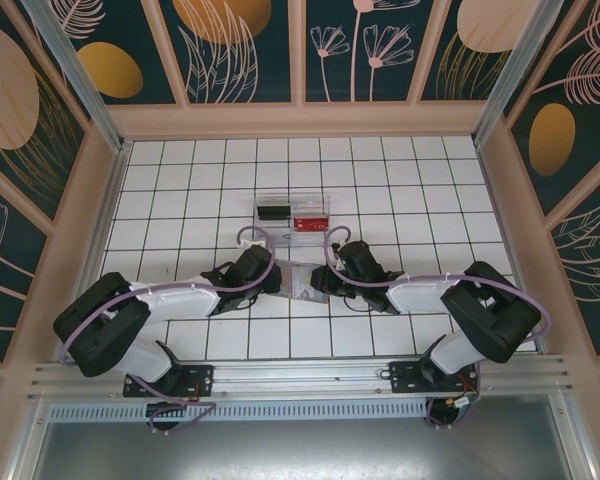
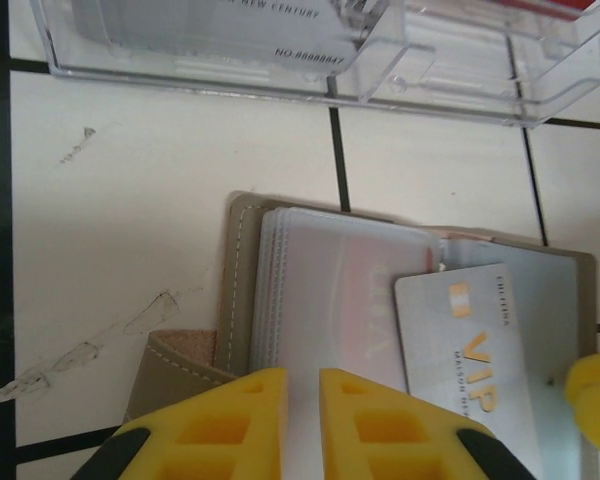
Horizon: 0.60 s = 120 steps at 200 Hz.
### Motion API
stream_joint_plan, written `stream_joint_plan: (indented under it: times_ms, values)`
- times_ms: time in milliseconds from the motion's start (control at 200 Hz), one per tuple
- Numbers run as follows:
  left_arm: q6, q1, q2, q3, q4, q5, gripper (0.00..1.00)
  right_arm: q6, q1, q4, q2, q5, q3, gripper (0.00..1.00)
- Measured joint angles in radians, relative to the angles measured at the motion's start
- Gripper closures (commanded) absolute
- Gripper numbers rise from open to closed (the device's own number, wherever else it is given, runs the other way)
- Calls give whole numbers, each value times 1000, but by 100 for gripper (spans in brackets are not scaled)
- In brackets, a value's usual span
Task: Take the credit cards out of the card holder
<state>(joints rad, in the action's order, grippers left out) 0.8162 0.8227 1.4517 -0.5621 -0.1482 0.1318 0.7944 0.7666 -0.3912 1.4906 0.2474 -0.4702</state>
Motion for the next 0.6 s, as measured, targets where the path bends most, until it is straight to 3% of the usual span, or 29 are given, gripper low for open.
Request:
stream_joint_plan:
  times_ms: [260,601]
  values:
    - [0,7,-25,0,-14,-72,88,-4,0,0,0,-16,0,73]
    - [-4,43,73,-42,-51,-125,91,-4,-2,5,10,-18,0,73]
